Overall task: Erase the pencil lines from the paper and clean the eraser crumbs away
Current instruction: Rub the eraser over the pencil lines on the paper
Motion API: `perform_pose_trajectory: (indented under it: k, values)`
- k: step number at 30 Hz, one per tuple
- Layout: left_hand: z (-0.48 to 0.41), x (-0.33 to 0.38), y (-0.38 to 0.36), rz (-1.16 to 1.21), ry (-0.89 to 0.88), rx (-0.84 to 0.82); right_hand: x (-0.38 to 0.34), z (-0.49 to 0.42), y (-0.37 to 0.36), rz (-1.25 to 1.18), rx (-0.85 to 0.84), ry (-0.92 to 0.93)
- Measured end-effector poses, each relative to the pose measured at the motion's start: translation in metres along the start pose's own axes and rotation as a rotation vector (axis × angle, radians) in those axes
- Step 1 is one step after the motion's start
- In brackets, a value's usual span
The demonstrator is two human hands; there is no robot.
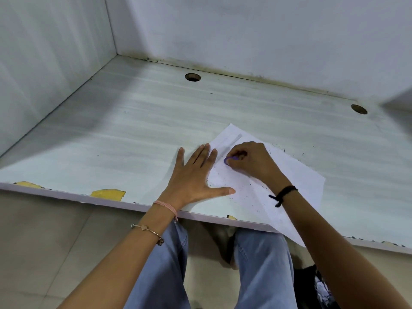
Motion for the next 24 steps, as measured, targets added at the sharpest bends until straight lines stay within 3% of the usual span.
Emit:
perform_pose_trajectory:
  k: [6, 12, 17, 22, 24]
  values:
    - [-0.002, -0.002, -0.001, -0.054, -0.011, 0.028, -0.024, 0.021, -0.018, -0.05, -0.213, 0.091]
    - [0.001, 0.0, 0.002, -0.001, -0.012, -0.011, 0.027, -0.001, 0.006, -0.122, 0.078, -0.135]
    - [-0.001, 0.003, 0.004, 0.014, 0.012, 0.006, 0.029, 0.009, 0.001, -0.161, 0.091, -0.1]
    - [-0.017, 0.01, 0.008, 0.034, -0.028, 0.242, 0.031, 0.013, 0.004, -0.12, 0.022, -0.09]
    - [-0.023, 0.014, 0.008, 0.039, -0.062, 0.203, 0.032, 0.013, 0.006, -0.079, 0.001, -0.085]
Point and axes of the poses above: each hand's wrist, its own z-axis away from the middle knuckle, its own y-axis out of the back of the hand, x = y × z, the point moved 2 cm from there along -z, towards the middle knuckle, and after that the axes turned 8 degrees about y, right-handed, at the moved point
